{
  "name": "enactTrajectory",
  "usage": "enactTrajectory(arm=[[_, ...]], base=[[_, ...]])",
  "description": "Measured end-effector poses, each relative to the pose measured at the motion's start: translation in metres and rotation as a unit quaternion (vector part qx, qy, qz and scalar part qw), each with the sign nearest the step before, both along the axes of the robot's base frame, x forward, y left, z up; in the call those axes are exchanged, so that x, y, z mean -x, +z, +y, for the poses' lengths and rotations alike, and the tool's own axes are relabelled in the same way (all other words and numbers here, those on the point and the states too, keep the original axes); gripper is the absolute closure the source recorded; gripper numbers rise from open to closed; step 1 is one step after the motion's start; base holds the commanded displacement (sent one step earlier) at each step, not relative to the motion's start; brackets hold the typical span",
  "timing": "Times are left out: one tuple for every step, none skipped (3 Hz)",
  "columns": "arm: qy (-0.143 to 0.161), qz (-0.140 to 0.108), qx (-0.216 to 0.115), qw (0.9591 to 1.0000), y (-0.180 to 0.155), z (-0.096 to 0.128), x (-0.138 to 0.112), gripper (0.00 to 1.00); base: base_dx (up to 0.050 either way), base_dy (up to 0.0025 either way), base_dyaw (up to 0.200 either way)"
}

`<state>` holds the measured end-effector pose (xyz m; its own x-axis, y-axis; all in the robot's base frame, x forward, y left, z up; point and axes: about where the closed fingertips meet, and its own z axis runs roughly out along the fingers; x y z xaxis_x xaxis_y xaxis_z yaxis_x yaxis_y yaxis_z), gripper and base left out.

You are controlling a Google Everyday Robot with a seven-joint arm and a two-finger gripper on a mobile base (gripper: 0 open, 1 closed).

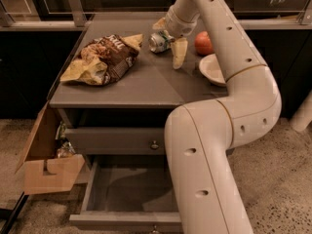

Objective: Place 7up can into middle drawer

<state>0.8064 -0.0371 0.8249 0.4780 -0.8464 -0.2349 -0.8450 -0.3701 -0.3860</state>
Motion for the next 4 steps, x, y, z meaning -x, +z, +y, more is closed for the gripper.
enactTrajectory(arm=[[0.0,0.0,0.0,1.0,0.0,0.0,0.0,0.18],[0.0,0.0,0.0,1.0,0.0,0.0,0.0,0.47],[0.0,0.0,0.0,1.0,0.0,0.0,0.0,0.7],[0.0,-0.002,-0.002,1.0,-0.0001,0.0011,-0.0013,1.0]], base=[[0.0,0.0,0.0],[0.0,0.0,0.0],[0.0,0.0,0.0],[0.0,0.0,0.0]])
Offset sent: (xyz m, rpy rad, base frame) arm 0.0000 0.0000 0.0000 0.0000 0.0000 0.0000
